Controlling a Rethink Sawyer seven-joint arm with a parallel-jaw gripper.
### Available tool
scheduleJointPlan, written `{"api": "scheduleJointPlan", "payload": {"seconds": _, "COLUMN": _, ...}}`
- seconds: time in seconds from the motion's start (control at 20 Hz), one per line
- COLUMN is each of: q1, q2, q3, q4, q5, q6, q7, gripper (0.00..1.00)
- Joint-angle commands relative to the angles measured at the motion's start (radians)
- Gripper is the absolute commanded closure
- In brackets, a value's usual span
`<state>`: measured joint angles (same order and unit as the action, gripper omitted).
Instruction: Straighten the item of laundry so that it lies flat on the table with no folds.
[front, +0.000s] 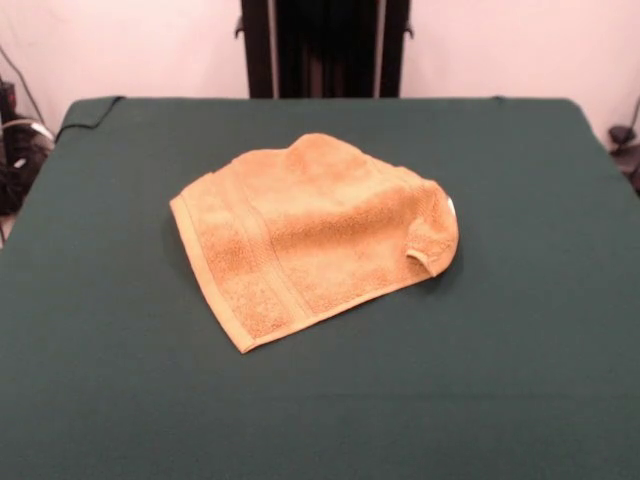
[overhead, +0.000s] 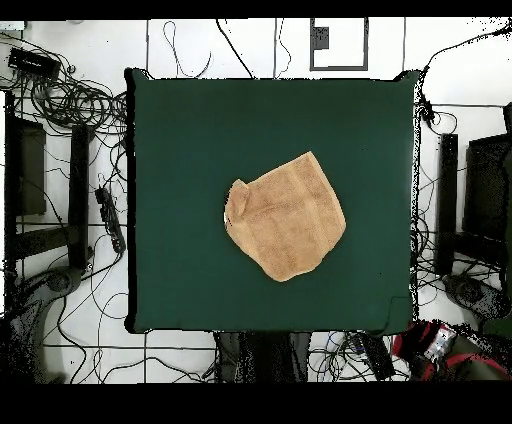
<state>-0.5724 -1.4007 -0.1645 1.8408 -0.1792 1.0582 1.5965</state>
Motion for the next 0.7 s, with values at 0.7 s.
{"api": "scheduleJointPlan", "payload": {"seconds": 0.7, "q1": 0.048, "q2": -0.013, "q3": 0.047, "q4": 0.334, "q5": 0.040, "q6": -0.032, "q7": -0.196, "gripper": 0.00}}
